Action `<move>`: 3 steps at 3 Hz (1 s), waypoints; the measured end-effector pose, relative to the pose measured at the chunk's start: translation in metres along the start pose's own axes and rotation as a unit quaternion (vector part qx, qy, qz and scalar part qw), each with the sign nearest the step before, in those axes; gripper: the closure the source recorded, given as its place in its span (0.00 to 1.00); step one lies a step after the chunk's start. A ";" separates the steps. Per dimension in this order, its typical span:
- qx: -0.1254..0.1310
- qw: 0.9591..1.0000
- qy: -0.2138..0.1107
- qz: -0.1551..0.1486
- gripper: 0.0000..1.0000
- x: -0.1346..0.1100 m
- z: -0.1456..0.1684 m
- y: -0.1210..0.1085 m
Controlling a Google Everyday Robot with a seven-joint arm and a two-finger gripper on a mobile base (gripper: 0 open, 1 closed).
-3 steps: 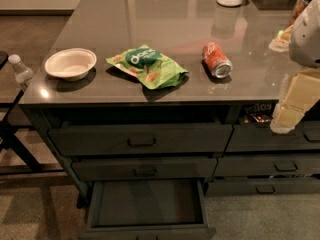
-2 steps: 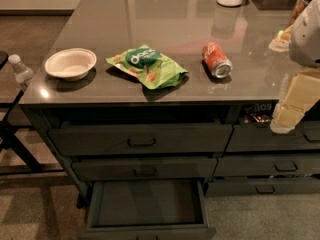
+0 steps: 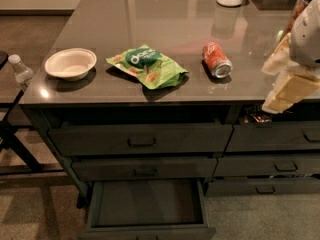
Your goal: Close bottom drawer
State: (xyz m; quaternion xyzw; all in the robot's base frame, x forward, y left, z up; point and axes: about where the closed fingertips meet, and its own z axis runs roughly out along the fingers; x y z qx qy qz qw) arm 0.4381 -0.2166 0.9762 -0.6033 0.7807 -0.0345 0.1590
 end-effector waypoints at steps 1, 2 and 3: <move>0.000 1.000 0.000 0.000 0.64 0.000 0.000 0.000; 0.000 1.000 0.000 0.000 0.88 0.000 0.000 0.000; 0.000 1.000 0.000 0.000 1.00 0.000 0.000 0.000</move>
Offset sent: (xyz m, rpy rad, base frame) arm 0.0000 0.0000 0.0000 0.0000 0.0000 0.0000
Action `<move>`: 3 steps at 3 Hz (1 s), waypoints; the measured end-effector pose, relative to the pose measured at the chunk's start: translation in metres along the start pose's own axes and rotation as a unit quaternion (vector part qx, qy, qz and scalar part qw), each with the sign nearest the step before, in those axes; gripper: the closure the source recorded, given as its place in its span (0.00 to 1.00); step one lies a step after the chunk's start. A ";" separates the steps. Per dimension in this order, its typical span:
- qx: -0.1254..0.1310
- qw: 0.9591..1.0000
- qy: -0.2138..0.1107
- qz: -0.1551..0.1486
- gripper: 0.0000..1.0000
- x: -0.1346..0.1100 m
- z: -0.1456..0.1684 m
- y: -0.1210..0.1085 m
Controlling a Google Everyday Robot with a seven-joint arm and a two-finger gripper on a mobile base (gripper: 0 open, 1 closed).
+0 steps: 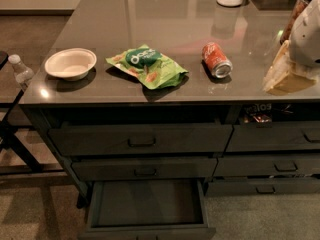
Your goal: Close bottom drawer
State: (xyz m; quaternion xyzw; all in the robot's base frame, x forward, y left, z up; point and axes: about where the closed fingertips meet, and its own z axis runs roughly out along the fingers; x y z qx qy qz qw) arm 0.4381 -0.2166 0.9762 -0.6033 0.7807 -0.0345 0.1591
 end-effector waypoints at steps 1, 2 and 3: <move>-0.011 1.000 0.011 0.011 1.00 0.009 0.022 0.015; -0.033 0.999 0.023 0.024 1.00 0.021 0.066 0.053; -0.089 0.994 0.048 0.048 1.00 0.044 0.131 0.102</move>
Offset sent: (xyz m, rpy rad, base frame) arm -0.1032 0.0019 -0.2340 -0.0649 0.3489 -0.0667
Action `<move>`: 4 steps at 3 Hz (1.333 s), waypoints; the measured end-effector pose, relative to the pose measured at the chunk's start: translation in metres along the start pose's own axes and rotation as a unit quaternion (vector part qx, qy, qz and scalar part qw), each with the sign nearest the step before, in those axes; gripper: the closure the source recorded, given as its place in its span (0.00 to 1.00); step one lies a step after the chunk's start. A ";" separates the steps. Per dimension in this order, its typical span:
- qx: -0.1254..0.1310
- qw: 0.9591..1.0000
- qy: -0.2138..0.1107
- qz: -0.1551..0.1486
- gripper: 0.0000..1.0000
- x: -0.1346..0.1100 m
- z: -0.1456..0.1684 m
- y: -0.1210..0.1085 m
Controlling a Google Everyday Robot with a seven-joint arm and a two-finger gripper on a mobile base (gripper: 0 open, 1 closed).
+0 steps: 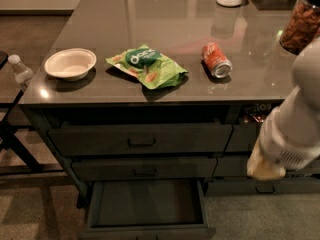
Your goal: Close bottom drawer
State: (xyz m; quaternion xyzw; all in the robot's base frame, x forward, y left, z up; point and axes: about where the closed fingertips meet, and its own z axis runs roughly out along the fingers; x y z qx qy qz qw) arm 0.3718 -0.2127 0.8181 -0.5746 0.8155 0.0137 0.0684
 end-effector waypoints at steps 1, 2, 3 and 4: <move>-0.033 0.999 0.022 0.001 1.00 0.016 0.028 0.024; -0.033 0.999 0.022 0.001 1.00 0.016 0.027 0.024; -0.064 0.997 0.045 0.006 1.00 0.028 0.063 0.042; -0.122 0.989 0.087 0.016 1.00 0.055 0.140 0.081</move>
Offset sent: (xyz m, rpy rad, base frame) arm -0.0243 -0.0036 -0.0305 -0.0186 0.0765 0.0035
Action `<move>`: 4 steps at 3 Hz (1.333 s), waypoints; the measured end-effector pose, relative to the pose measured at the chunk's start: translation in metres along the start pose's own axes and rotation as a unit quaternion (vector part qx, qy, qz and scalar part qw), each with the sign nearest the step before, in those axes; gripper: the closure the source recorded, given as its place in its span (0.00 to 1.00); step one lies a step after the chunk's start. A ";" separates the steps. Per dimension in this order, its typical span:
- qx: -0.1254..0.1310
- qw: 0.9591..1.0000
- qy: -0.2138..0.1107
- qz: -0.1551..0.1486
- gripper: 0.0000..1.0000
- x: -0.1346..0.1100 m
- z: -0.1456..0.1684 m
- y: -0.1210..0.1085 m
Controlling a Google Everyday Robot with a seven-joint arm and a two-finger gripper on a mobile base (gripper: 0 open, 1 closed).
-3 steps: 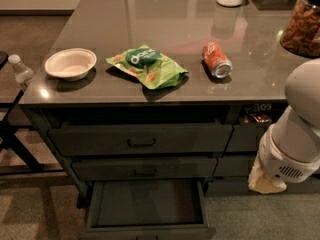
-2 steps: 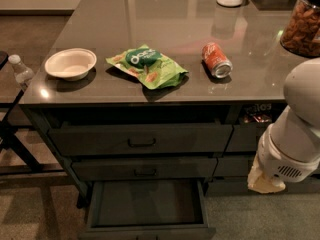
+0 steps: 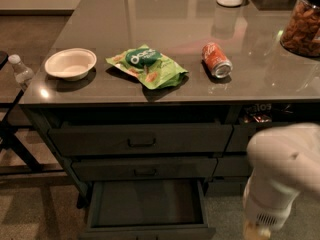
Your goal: Close bottom drawer
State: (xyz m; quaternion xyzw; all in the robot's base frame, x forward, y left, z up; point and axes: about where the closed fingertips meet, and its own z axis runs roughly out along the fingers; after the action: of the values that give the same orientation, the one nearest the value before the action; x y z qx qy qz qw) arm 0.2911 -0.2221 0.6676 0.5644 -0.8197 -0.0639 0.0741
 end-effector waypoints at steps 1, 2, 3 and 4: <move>-0.066 0.997 0.051 0.005 1.00 0.015 0.088 0.029; -0.066 0.997 0.051 0.005 1.00 0.015 0.088 0.029; -0.091 0.994 0.059 0.018 1.00 0.013 0.126 0.035; -0.128 0.988 0.076 0.026 1.00 -0.001 0.191 0.042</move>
Offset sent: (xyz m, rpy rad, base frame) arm -0.0334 0.0005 -0.0622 -0.0372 0.1140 0.0099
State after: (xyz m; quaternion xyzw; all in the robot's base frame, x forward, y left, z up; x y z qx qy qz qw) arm 0.2159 -0.2025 0.4882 0.5317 -0.8112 -0.1235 0.2097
